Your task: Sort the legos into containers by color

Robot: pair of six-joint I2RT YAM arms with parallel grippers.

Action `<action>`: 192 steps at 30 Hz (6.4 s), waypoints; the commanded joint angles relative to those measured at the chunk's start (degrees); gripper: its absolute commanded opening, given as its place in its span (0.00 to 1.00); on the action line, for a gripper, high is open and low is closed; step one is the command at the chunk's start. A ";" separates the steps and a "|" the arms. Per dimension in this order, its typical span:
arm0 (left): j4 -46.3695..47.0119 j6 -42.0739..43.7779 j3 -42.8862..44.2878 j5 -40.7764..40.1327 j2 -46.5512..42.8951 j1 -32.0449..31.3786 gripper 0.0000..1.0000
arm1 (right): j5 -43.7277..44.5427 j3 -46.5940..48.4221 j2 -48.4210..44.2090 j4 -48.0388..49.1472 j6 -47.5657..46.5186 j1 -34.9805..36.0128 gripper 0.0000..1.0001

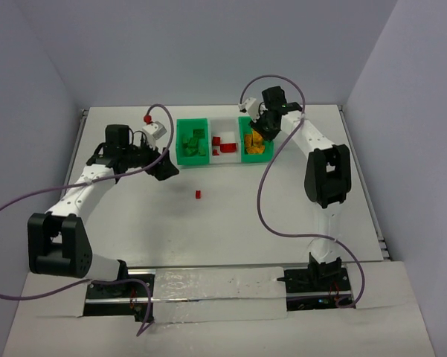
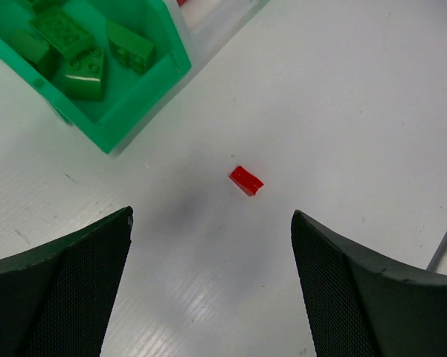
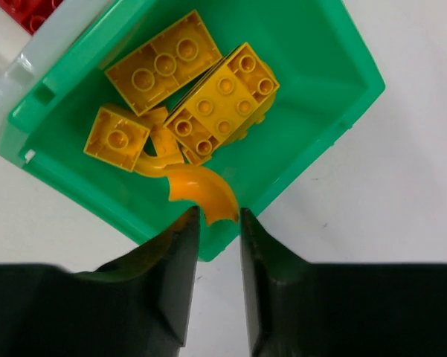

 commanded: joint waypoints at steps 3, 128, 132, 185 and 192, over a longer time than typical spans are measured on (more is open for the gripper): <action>-1.00 7.60 -0.46 -1.33 2.79 -1.44 0.92 | -0.35 4.22 -0.62 1.15 1.26 0.54 0.52; 11.81 -19.99 13.99 -36.61 12.61 -34.43 0.99 | -16.84 -41.75 -41.86 -9.38 11.52 -10.72 1.00; 9.32 -20.93 14.19 -34.63 10.59 -33.51 0.99 | -13.23 -44.15 -40.12 -12.90 7.98 -7.58 1.00; 9.28 -22.92 10.06 -34.32 4.75 -23.50 0.99 | -0.09 -46.67 -22.30 -3.89 22.82 3.58 0.53; 9.09 -22.61 9.66 -34.52 4.48 -23.36 0.99 | -3.03 -43.71 -24.21 -6.53 23.03 5.12 0.35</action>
